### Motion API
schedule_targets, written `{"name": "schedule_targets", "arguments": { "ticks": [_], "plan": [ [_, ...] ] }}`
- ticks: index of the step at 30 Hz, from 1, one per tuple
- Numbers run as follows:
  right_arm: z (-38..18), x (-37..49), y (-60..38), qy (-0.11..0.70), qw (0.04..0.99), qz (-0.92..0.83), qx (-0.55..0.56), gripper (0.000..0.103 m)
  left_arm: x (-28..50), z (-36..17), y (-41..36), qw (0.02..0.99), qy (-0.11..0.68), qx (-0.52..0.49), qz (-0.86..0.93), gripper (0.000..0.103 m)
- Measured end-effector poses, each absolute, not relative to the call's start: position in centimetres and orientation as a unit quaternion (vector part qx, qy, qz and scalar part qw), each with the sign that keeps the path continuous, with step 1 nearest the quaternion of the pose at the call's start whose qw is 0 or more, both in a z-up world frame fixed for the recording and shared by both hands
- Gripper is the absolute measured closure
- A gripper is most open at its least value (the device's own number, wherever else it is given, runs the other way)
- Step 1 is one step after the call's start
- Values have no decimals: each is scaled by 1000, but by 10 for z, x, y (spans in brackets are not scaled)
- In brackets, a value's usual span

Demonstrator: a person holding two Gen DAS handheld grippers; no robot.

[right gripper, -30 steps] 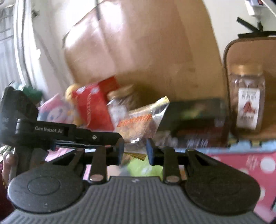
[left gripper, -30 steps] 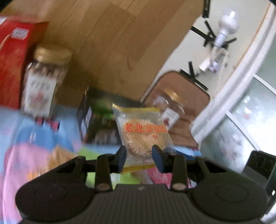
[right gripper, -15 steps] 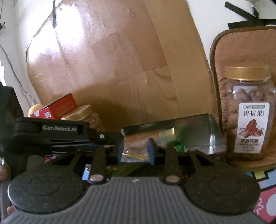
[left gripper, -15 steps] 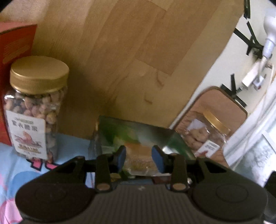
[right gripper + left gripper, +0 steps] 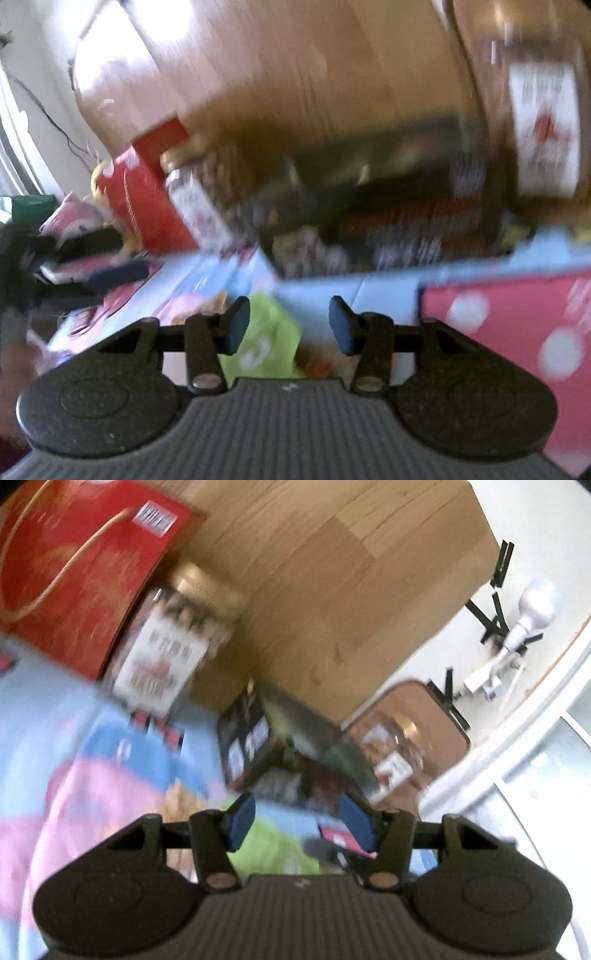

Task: Organize snacks
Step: 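Move the left gripper back over the remaining snacks on the sheet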

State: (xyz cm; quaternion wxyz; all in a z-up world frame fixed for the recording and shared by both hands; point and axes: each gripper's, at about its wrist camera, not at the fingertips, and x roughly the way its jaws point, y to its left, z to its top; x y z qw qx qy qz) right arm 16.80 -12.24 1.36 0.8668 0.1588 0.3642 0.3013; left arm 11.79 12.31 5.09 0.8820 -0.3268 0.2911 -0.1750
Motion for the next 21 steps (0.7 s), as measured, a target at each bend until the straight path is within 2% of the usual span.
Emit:
{"name": "schedule_targets", "arguments": {
  "ticks": [1,2,3,15,21],
  "plan": [
    [11,168,-121,376,859,307,164,79,109,47,124,877,298,-330,-181,50],
    [10,165,-119,381,856,310,162,86,102,43,123,875,304,-330,-185,50],
    [10,160,-118,384,855,310,159,98,96,40,122,873,308,-328,-189,50],
    [8,28,-164,346,871,291,193,100,63,10,81,851,366,-287,-243,50],
    [-5,-6,-166,366,852,310,211,92,45,0,65,848,389,-264,-244,50]
  ]
}}
